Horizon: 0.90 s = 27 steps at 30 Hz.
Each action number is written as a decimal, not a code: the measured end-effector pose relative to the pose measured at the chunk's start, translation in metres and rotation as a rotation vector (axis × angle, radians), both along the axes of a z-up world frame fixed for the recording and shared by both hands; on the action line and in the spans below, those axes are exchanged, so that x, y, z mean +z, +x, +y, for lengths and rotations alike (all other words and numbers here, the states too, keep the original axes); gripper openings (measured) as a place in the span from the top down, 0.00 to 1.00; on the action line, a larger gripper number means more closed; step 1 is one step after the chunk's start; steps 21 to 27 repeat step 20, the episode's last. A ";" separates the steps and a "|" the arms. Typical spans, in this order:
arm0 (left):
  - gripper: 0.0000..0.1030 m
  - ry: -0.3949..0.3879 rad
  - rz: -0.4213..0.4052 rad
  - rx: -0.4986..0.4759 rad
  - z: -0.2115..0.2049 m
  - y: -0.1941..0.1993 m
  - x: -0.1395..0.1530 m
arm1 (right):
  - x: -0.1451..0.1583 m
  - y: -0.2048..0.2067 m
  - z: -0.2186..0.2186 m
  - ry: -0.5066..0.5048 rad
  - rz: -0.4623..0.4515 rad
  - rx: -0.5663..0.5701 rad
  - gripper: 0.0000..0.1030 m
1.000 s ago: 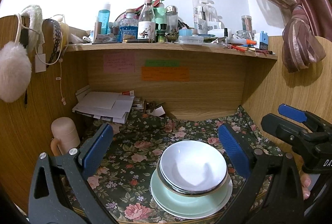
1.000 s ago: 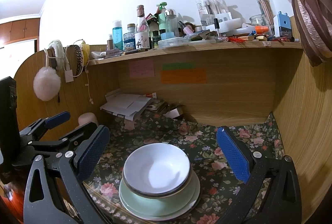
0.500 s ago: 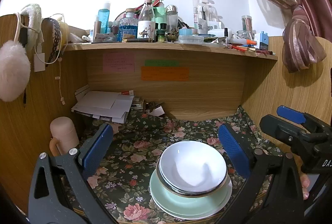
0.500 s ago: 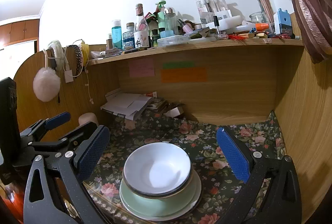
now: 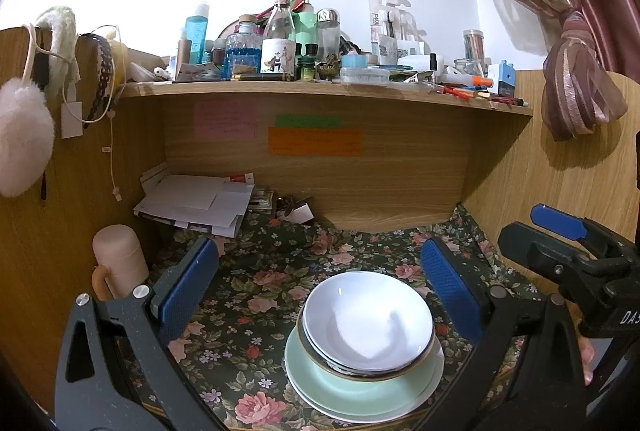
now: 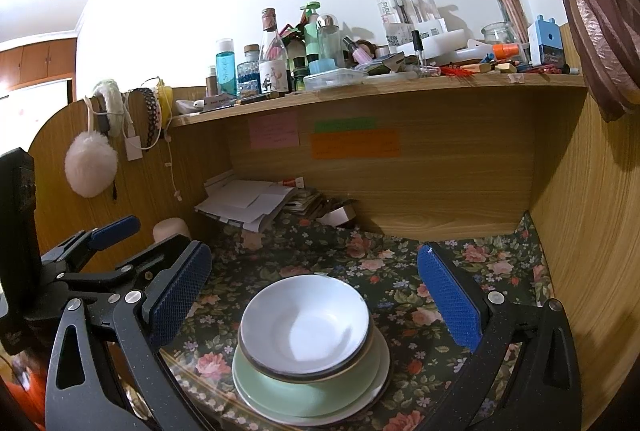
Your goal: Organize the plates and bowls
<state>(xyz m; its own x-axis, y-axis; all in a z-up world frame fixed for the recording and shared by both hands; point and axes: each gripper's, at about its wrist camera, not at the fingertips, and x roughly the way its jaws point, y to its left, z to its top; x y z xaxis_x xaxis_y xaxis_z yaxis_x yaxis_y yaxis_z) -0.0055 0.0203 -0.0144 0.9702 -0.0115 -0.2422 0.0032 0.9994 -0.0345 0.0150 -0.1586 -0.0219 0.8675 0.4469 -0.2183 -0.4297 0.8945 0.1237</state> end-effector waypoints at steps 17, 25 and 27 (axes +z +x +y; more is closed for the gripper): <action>0.00 -0.006 -0.005 -0.002 -0.003 -0.002 0.002 | 0.001 -0.003 0.004 0.003 0.000 -0.007 0.00; 0.00 -0.007 0.003 0.005 -0.004 0.000 0.001 | 0.001 -0.003 0.005 0.004 0.002 -0.008 0.00; 0.00 -0.007 0.003 0.005 -0.004 0.000 0.001 | 0.001 -0.003 0.005 0.004 0.002 -0.008 0.00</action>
